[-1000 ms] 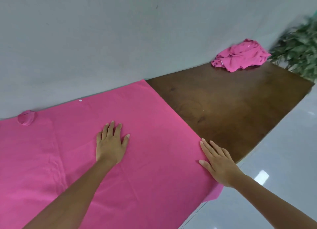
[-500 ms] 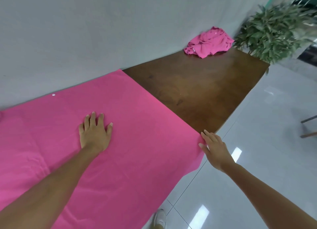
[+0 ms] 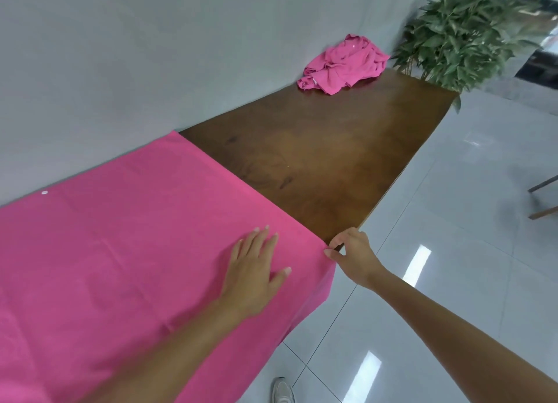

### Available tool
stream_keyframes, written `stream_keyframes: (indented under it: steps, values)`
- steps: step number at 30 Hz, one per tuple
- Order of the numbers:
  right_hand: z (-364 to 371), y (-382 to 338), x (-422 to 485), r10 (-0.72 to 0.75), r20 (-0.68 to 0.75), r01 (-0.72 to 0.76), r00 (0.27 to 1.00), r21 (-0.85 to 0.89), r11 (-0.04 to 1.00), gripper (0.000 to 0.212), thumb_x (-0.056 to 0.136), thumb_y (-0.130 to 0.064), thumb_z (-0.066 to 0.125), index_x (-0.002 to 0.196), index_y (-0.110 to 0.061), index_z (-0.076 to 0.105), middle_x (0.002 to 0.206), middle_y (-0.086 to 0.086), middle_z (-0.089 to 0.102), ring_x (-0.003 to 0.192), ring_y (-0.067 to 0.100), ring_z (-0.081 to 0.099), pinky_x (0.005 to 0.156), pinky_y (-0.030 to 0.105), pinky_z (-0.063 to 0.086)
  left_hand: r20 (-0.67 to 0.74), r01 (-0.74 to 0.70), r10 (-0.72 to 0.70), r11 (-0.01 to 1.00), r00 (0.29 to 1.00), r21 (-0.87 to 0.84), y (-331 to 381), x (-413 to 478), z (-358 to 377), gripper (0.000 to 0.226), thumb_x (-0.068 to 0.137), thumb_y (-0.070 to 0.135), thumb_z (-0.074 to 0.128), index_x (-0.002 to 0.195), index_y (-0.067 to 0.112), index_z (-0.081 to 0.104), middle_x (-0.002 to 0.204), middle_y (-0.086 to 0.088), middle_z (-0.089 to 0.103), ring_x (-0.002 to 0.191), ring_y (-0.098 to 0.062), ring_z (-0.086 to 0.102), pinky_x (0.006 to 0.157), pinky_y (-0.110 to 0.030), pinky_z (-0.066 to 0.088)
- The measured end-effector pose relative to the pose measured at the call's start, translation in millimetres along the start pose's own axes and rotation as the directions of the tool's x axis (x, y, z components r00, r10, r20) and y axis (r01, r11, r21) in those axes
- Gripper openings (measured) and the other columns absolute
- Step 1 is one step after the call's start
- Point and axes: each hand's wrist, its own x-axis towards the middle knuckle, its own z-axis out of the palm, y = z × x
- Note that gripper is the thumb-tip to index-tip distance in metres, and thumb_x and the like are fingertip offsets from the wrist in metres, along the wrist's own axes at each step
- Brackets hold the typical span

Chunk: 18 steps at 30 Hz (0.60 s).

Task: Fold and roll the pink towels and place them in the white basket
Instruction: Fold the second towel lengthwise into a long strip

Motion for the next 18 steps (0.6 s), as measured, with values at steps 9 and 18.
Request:
stream_keyframes:
  steps: [9,18]
  values:
    - [-20,-3,-2,-0.034,0.170,-0.004,0.985,0.219,0.976,0.012,0.102,-0.034,0.057,0.098,-0.023,0.057,0.100,-0.006,0.064,0.094,0.005,0.059,0.075,0.016,0.042,0.097,-0.139,0.125,0.979,0.987,0.151,33,10,38,0.077,0.099,0.070,0.020,0.163,0.031,0.005,0.170,0.006,-0.002,0.156,-0.013,-0.009,0.126,-0.044,0.004]
    - [-34,13,13,-0.056,0.314,-0.003,0.948,0.183,0.983,0.003,0.091,-0.028,0.075,0.092,-0.025,0.075,0.089,-0.012,0.067,0.085,0.006,0.061,0.071,0.017,0.045,0.093,-0.136,0.121,0.974,0.988,0.182,35,10,36,0.076,0.100,0.071,0.016,0.163,0.032,0.001,0.170,0.007,-0.004,0.155,-0.012,-0.011,0.127,-0.044,0.008]
